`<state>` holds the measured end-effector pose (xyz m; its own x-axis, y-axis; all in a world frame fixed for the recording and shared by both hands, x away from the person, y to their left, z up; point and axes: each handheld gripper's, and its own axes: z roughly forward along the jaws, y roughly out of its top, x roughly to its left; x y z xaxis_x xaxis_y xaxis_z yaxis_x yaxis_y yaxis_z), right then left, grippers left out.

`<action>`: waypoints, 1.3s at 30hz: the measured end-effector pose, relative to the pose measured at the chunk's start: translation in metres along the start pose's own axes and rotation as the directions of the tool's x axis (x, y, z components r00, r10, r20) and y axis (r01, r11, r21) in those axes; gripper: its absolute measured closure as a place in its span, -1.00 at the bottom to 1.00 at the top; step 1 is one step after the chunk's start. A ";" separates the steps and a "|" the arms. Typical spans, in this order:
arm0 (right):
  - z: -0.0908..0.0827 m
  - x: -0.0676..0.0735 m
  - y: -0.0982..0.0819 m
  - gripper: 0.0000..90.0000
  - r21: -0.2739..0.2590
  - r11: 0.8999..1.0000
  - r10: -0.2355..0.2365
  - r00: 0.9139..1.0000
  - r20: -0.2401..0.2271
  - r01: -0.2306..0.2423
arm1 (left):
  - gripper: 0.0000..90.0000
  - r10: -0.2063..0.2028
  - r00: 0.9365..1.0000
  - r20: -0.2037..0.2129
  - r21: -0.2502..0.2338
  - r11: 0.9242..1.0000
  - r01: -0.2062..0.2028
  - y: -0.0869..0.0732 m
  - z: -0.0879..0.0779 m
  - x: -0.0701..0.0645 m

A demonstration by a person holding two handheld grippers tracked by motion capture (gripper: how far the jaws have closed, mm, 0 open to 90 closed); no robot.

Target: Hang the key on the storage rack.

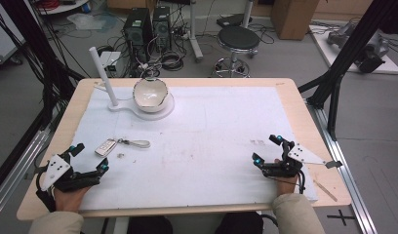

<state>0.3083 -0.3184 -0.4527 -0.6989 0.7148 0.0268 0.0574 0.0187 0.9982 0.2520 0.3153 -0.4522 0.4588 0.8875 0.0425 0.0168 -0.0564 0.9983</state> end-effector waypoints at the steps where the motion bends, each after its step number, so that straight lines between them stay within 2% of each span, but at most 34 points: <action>1: 0.000 0.000 0.000 -0.99 0.000 1.000 0.001 1.000 -0.001 -0.001 | -0.95 -0.001 1.000 0.001 0.000 1.000 0.001 0.000 0.000 0.000; 12: 0.000 0.000 0.000 -0.99 0.000 1.000 -0.001 1.000 0.001 0.001 | -0.95 0.001 1.000 0.011 0.000 1.000 -0.001 0.000 0.001 0.000; 15: 0.000 0.000 0.000 -0.99 0.001 1.000 0.007 1.000 0.001 -0.007 | -0.95 -0.016 1.000 0.011 0.006 1.000 0.016 0.001 0.001 0.002; 17: 0.000 0.000 0.000 -0.99 0.001 1.000 0.007 1.000 0.001 -0.007 | -0.95 -0.041 0.999 0.030 0.007 0.999 0.040 0.002 0.002 0.005; 18: 0.000 0.000 0.000 -0.99 -0.002 1.000 -0.002 1.000 0.000 0.002 | -0.95 -0.049 0.998 0.040 -0.001 0.999 0.049 0.006 0.004 0.008; 19: 0.000 0.000 0.000 -0.99 0.002 1.000 -0.003 1.000 -0.002 0.003 | -0.95 -0.031 0.998 0.051 0.007 0.999 0.031 0.011 0.006 0.010; 20: 0.000 0.000 0.000 -0.99 0.002 1.000 -0.003 1.000 -0.002 0.003 | -0.96 -0.031 0.998 0.051 0.007 0.999 0.031 0.011 0.006 0.010; 22: 0.000 0.000 0.000 -0.99 -0.002 1.000 -0.004 1.000 -0.001 0.004 | -0.96 -0.017 0.997 0.078 0.018 1.000 0.015 0.026 0.013 0.015; 23: 0.000 0.000 0.000 -0.99 -0.003 1.000 -0.001 1.000 -0.002 0.001 | -0.96 0.017 0.994 0.108 0.038 0.999 -0.021 0.042 0.021 0.019; 24: 0.000 0.000 0.000 -0.99 -0.002 1.000 -0.001 1.000 -0.001 0.001 | -0.96 0.017 0.994 0.108 0.038 0.999 -0.021 0.042 0.021 0.019; 25: 0.000 0.000 0.000 -0.99 -0.002 1.000 -0.001 1.000 -0.001 0.001 | -0.96 0.032 0.991 0.128 0.049 0.998 -0.039 0.050 0.025 0.022; 27: 0.000 0.000 0.000 -0.99 -0.002 1.000 -0.002 1.000 -0.001 0.002 | -0.96 0.057 0.981 0.184 0.094 0.993 -0.075 0.069 0.038 0.029; 29: 0.000 0.000 0.000 -0.99 0.000 1.000 0.002 1.000 0.000 -0.002 | -0.96 0.074 0.978 0.194 0.118 0.988 -0.099 0.079 0.046 0.031; 30: 0.000 0.000 0.000 -0.99 -0.002 1.000 -0.004 1.000 0.001 0.004 | -0.96 0.074 0.978 0.194 0.118 0.988 -0.099 0.079 0.046 0.031; 32: 0.000 0.000 0.000 -0.99 0.003 1.000 -0.003 1.000 -0.002 0.003 | -0.96 0.111 0.967 0.229 0.146 0.978 -0.147 0.090 0.058 0.034; 33: 0.000 0.000 0.000 -0.99 -0.001 1.000 -0.002 1.000 0.001 0.002 | -0.96 0.111 0.967 0.229 0.146 0.978 -0.147 0.090 0.058 0.034; 34: 0.000 0.000 0.000 -0.99 -0.001 1.000 -0.002 1.000 0.001 0.002 | -0.96 0.125 0.962 0.243 0.163 0.972 -0.167 0.093 0.062 0.035; 35: 0.000 0.000 0.000 -0.99 0.000 1.000 0.001 1.000 -0.002 -0.001 | -0.96 0.137 0.950 0.282 0.200 0.960 -0.197 0.099 0.071 0.037; 36: 0.000 0.000 0.000 -0.99 -0.002 1.000 -0.003 1.000 0.000 0.003 | -0.96 0.137 0.950 0.282 0.200 0.960 -0.197 0.099 0.071 0.037; 37: 0.000 0.000 0.000 -0.99 -0.001 1.000 -0.002 1.000 0.000 0.002 | -0.96 0.134 0.943 0.304 0.215 0.955 -0.205 0.102 0.077 0.038; 38: 0.000 0.001 0.000 -0.99 0.001 1.000 0.000 1.000 -0.002 0.000 | -0.96 0.133 0.926 0.354 0.246 0.942 -0.229 0.109 0.087 0.040; 39: 0.000 0.000 0.000 -0.99 0.000 1.000 -0.003 1.000 0.001 0.003 | -0.96 0.133 0.926 0.354 0.246 0.942 -0.229 0.109 0.087 0.040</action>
<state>0.3083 -0.3181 -0.4525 -0.6984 0.7153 0.0235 0.0555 0.0214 0.9982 0.3493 0.3046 -0.3455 0.7414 0.6522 0.1578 0.1287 -0.3690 0.9205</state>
